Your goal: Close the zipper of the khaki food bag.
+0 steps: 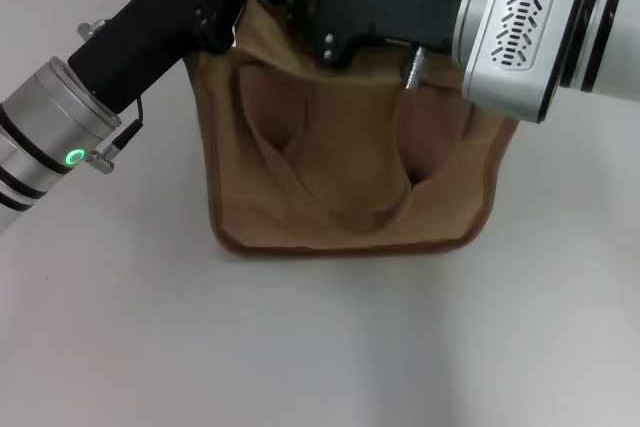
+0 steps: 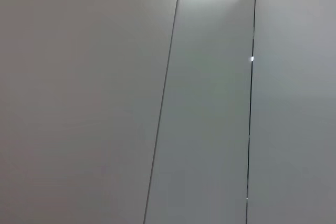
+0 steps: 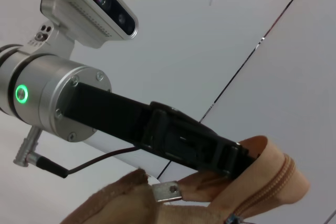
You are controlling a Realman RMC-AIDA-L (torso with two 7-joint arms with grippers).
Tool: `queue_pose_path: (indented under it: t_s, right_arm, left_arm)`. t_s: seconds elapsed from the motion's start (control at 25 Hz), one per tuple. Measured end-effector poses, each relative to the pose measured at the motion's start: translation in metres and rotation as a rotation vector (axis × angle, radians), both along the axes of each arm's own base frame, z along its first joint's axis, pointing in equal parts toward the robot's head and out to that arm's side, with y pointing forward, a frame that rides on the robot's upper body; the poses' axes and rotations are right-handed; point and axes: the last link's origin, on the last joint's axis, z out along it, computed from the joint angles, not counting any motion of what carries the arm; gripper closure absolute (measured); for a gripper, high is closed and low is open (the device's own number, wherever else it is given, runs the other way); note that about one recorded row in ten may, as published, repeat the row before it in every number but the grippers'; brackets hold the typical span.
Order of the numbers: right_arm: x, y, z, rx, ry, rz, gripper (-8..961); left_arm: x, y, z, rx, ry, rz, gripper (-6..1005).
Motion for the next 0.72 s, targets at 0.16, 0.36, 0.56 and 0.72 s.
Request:
queue_pose_path:
  t_s: [0.16,0.36,0.56,0.72]
  right_arm:
    - [0.0005,-0.0008,-0.0010,-0.003,-0.005,0.003,879]
    - [0.0011,-0.0018,-0.0014,0.001,-0.012,0.012,930]
    - [0.0017,-0.0052,0.0014,0.012,-0.005,0.017,948]
    - [0.0037,-0.0081,0.0053,0.027,0.003,0.014,949]
  left_arm:
    - [-0.0001,0.0000,0.0000,0.000,0.000,0.001,921]
    - [-0.0002,0.0000,0.0000,0.000,0.000,0.001,920]
    - [-0.0032,0.0001,0.0012,0.009,-0.003,0.018,919]
    - [-0.0062,0.0010,0.0019,0.017,-0.002,0.038,918]
